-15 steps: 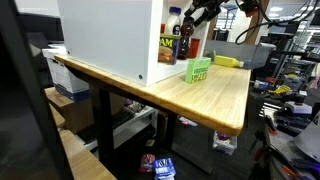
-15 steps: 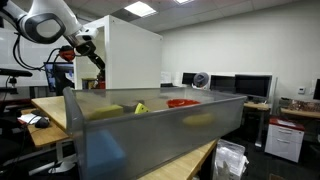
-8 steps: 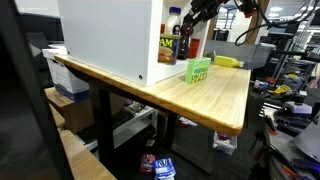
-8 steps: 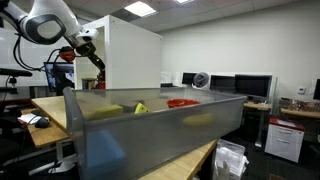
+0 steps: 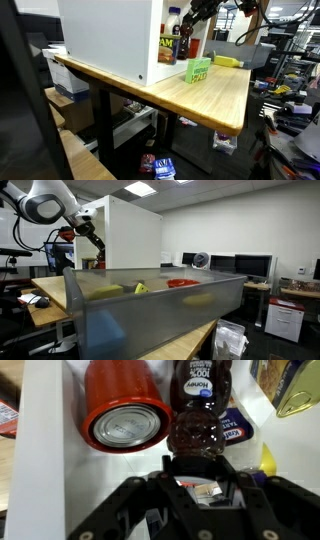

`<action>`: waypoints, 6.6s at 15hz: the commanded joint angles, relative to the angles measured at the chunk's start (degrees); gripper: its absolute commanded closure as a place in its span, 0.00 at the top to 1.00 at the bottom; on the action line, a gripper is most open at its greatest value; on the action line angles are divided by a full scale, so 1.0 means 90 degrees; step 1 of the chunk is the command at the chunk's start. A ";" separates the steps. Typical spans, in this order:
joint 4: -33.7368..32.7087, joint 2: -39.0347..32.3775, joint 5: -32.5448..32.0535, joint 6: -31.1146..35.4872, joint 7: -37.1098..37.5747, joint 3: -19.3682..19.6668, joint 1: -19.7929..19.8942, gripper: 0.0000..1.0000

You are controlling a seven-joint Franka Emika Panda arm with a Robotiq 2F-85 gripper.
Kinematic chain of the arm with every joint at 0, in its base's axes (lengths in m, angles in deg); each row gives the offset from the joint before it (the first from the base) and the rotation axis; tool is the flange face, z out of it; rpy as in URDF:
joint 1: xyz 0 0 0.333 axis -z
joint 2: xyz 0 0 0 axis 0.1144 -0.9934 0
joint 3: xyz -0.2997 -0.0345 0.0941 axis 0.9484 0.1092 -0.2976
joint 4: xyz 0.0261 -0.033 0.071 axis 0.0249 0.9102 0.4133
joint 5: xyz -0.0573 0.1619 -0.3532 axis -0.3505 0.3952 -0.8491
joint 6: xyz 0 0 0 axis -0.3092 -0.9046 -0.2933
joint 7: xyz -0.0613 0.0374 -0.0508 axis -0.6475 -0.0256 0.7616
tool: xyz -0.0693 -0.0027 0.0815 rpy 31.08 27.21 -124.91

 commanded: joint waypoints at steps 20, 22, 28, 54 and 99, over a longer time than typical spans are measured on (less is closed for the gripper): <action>0.0573 0.0422 -0.1468 0.0856 0.0323 -0.1351 0.0760 0.20; 0.0622 0.0467 -0.1585 0.1011 0.0410 -0.1643 0.1039 0.20; 0.0681 0.0738 -0.1691 0.1088 0.0871 -0.2573 0.1872 0.20; 0.0304 0.0786 -0.0998 -0.1728 -0.0790 0.0035 -0.0928 1.00; -0.0502 -0.0791 -0.1602 -0.3125 -0.6967 0.0610 -0.1818 0.13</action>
